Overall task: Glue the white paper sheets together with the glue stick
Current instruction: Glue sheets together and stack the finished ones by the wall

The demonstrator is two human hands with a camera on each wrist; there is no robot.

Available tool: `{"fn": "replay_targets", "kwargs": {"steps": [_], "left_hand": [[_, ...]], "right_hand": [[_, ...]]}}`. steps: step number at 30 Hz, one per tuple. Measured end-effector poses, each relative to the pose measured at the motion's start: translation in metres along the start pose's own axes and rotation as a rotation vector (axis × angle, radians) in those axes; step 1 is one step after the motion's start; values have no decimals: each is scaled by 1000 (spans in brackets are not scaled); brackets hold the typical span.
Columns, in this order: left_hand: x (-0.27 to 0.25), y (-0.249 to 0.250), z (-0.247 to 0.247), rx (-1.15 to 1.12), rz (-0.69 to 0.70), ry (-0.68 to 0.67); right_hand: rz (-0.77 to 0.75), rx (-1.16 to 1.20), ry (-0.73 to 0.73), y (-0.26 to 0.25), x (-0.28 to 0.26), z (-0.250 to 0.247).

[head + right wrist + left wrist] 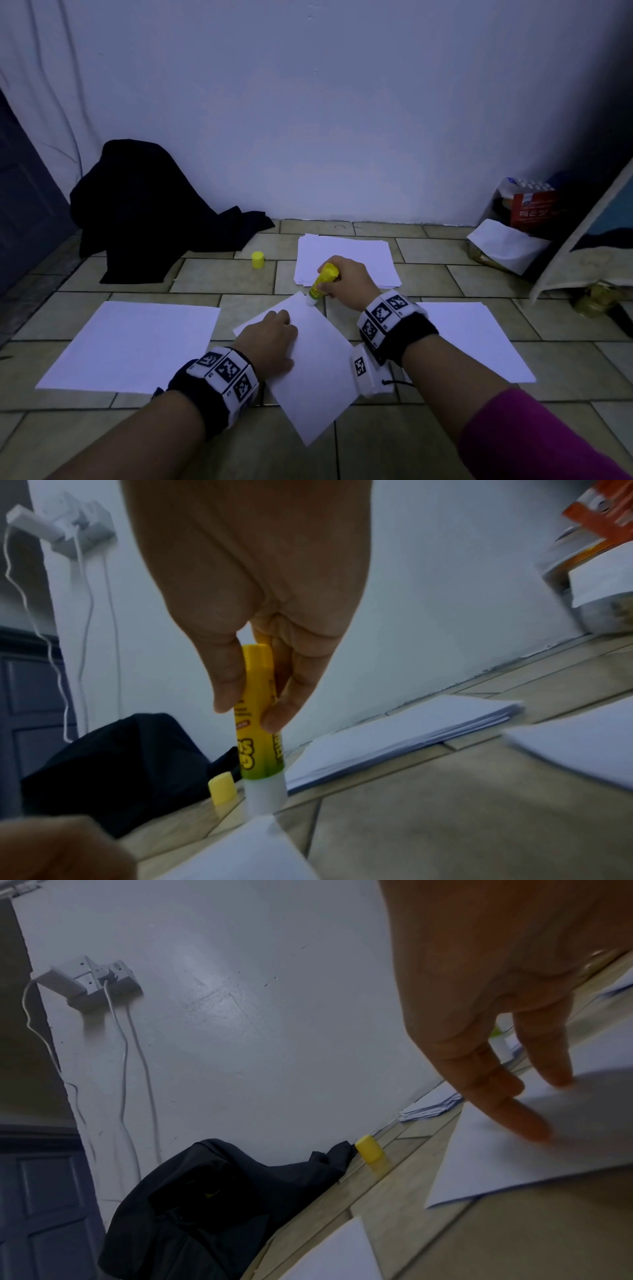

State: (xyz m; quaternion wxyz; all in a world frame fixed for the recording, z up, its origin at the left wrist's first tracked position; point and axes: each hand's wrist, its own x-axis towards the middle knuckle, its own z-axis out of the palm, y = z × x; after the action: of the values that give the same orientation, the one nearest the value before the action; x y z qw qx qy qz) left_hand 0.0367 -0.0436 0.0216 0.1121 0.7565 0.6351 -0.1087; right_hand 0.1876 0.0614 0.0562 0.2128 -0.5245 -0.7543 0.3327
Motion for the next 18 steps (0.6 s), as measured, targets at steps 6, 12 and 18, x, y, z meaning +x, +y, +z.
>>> {"fn": "replay_targets", "kwargs": {"steps": [6, 12, 18], "left_hand": [[3, 2, 7, -2, -30, 3], [2, -1, 3, -2, -28, -12], [5, -2, -1, -3, -13, -11]], "right_hand": [[-28, -123, -41, -18, 9, 23], [-128, -344, -201, -27, 0, 9], [-181, -405, -326, 1, -30, -21]]}}
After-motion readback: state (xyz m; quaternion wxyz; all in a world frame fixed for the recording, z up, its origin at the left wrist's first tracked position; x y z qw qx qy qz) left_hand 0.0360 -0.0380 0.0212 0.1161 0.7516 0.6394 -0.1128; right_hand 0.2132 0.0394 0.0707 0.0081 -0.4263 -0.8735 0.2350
